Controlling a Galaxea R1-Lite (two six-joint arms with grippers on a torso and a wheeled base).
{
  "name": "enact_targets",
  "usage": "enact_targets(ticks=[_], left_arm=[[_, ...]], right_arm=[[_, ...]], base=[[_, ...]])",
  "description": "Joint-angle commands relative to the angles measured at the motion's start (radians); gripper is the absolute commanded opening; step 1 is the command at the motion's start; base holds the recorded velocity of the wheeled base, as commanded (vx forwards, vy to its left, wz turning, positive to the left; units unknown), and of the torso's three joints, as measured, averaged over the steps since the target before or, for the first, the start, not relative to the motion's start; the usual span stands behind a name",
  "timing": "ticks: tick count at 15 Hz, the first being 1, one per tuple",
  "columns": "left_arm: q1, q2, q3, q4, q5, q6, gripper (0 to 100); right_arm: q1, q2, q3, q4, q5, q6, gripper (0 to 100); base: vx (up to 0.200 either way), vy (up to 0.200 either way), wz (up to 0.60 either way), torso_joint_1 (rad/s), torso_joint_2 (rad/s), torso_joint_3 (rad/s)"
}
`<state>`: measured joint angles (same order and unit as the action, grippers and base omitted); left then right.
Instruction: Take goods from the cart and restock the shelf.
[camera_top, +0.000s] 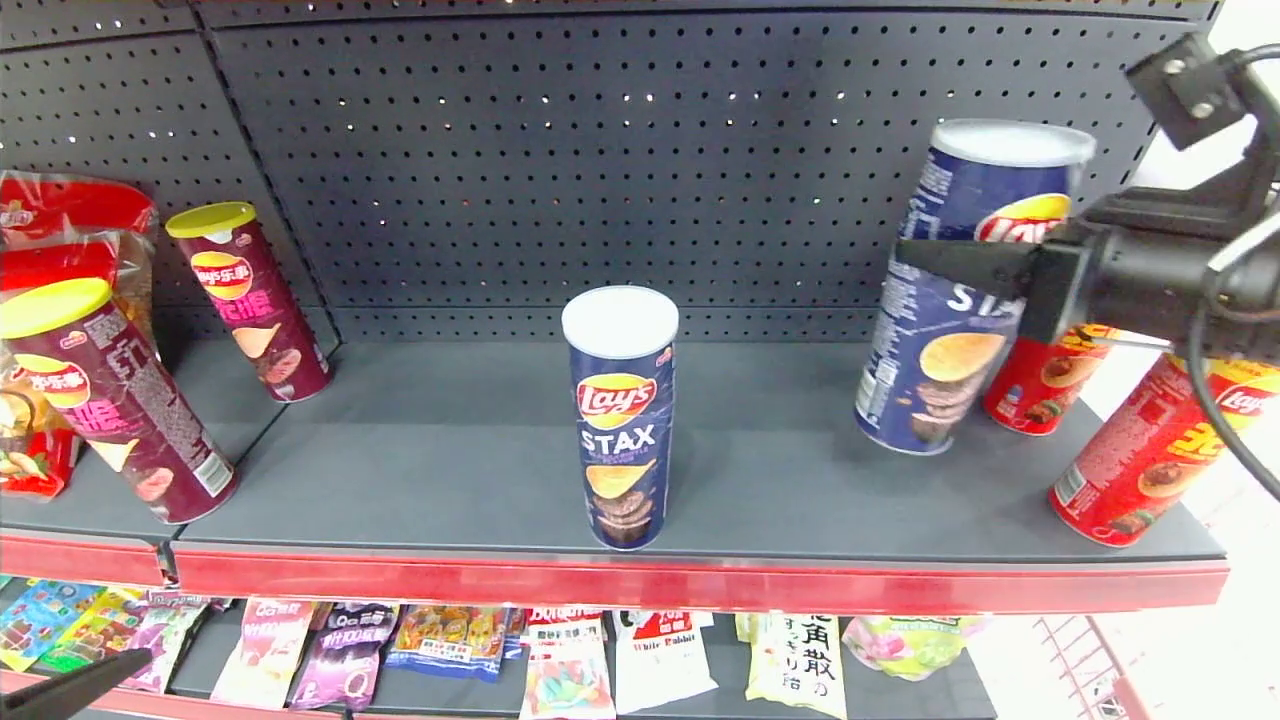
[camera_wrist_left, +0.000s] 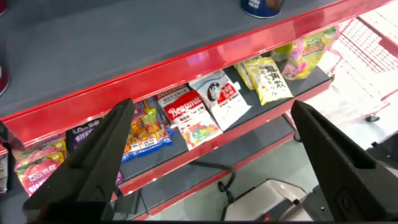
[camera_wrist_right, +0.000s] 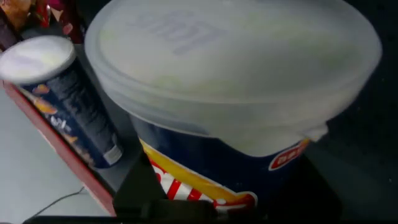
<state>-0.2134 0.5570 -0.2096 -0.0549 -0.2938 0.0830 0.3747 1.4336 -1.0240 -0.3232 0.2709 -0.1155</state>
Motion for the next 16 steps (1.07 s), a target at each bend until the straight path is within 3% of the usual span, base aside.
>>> enact_targets(ticks=[1, 8, 16], left_arm=[[0.0, 0.004, 0.001, 0.0, -0.001, 0.0, 100], [0.0, 0.004, 0.006, 0.004, 0.013, 0.001, 100], [0.0, 0.011, 0.007, 0.006, 0.024, 0.001, 100]], right_arm=[[0.036, 0.208, -0.103, -0.062, -0.001, 0.0, 0], [0.104, 0.442, -0.263, -0.178, -0.015, 0.017, 0], [0.187, 0.593, -0.418, -0.188, -0.058, 0.045, 0]], base=[[0.0, 0.0, 0.0, 0.0, 0.0, 0.0], [0.0, 0.0, 0.0, 0.0, 0.0, 0.0], [0.0, 0.0, 0.0, 0.0, 0.0, 0.0]])
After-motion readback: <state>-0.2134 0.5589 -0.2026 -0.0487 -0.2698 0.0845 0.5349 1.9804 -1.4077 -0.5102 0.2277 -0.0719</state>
